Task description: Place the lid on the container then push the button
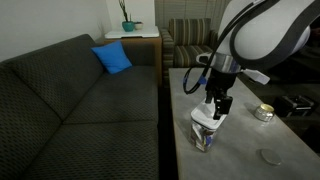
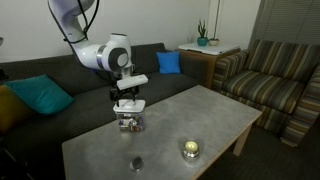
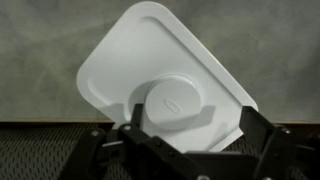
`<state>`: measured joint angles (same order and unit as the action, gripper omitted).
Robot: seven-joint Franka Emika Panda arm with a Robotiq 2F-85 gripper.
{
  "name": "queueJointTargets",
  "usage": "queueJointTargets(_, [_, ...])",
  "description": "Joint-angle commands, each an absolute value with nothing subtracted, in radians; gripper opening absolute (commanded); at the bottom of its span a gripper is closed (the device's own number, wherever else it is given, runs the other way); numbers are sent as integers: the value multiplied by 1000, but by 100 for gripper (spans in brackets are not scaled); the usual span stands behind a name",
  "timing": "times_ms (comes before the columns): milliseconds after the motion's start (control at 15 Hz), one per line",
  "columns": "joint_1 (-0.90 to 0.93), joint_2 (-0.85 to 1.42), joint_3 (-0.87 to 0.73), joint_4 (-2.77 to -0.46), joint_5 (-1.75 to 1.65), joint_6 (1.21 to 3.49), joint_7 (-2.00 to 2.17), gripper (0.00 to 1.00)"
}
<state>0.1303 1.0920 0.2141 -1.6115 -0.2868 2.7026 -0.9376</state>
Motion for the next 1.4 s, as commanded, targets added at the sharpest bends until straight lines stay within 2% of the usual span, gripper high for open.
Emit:
queueJointTargets(0, [162,989,180,-1740,-309,2758,-847,100])
queueJointTargets(133, [171,960,175,-1769,-321,2769,-809,100])
queueJointTargets(200, [172,946,175,-1783,-327,2771,-794,91])
queueJointTargets(267, [169,937,179,-1793,-332,2773,-784,74])
queueJointTargets(933, [230,958,62,-1787,-462,2877,-588,4])
queueJointTargets(1000, [221,958,69,-1789,-461,2887,-580,0])
queueJointTargets(1333, [208,978,77,-1780,-452,2928,-536,0])
